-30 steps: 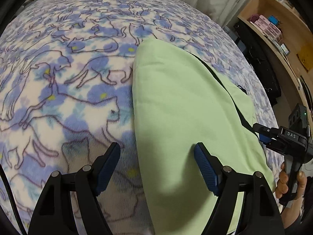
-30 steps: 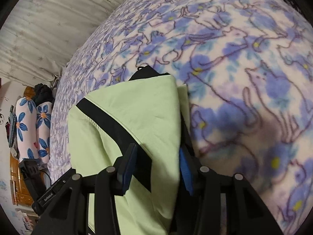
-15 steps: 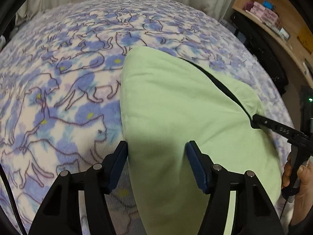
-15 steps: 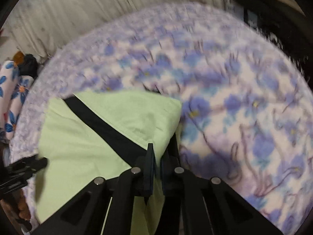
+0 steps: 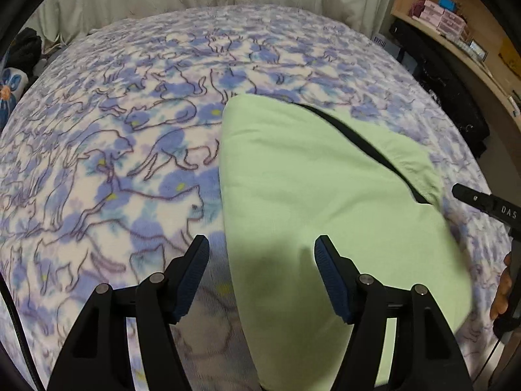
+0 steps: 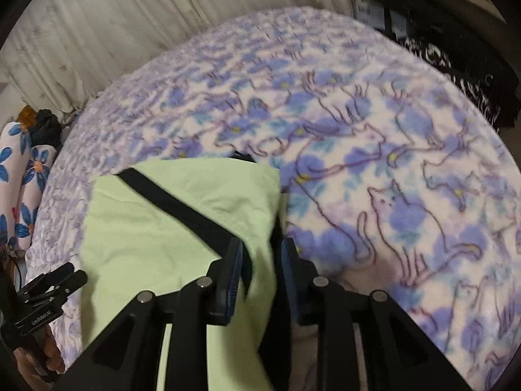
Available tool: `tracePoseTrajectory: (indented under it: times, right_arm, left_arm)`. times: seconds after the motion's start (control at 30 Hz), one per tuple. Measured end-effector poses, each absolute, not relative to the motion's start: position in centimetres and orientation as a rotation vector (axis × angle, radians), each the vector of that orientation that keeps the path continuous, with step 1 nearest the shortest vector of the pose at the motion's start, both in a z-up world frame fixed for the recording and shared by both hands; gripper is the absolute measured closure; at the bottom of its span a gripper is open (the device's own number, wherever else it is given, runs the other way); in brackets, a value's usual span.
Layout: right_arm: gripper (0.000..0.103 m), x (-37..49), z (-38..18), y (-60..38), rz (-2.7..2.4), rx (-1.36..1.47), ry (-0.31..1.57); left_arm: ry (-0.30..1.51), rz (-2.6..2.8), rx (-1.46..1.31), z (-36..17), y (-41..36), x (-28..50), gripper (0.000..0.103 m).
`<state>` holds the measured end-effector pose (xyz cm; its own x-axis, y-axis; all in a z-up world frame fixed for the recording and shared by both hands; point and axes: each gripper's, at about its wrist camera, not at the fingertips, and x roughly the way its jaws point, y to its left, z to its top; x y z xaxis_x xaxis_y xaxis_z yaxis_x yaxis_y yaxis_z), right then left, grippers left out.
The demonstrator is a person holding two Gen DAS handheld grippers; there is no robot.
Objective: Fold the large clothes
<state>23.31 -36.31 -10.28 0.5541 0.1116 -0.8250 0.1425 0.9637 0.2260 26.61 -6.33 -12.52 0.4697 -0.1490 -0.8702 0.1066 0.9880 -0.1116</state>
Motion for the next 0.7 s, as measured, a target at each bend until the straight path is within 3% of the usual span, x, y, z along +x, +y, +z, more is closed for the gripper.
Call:
tracePoseTrajectory:
  times: [0.07, 0.13, 0.23, 0.43, 0.7]
  right_arm:
    - [0.062, 22.3, -9.5, -35.1, -0.003, 0.252, 0.967]
    - [0.06, 21.1, -9.1, -33.3, 0.04, 0.224, 0.953]
    - [0.06, 20.0, -9.6, -31.0, 0.119, 0.209, 0.953]
    - [0.06, 18.8, -13.3, -28.8, 0.16, 0.147, 1.025]
    - [0.066, 17.0, -15.2, -34.6, -0.035, 0.134, 1.067]
  left_arm:
    - [1.042, -0.138, -0.039, -11.6, -6.5, 25.3, 0.037]
    - [1.022, -0.117, -0.049, -11.1, -6.6, 24.0, 0.041]
    - [1.029, -0.141, -0.095, -11.3, -7.0, 22.1, 0.062]
    - [1.056, -0.114, -0.108, -14.4, -8.3, 19.6, 0.063]
    - [1.019, -0.117, -0.086, -14.7, -8.4, 19.0, 0.063]
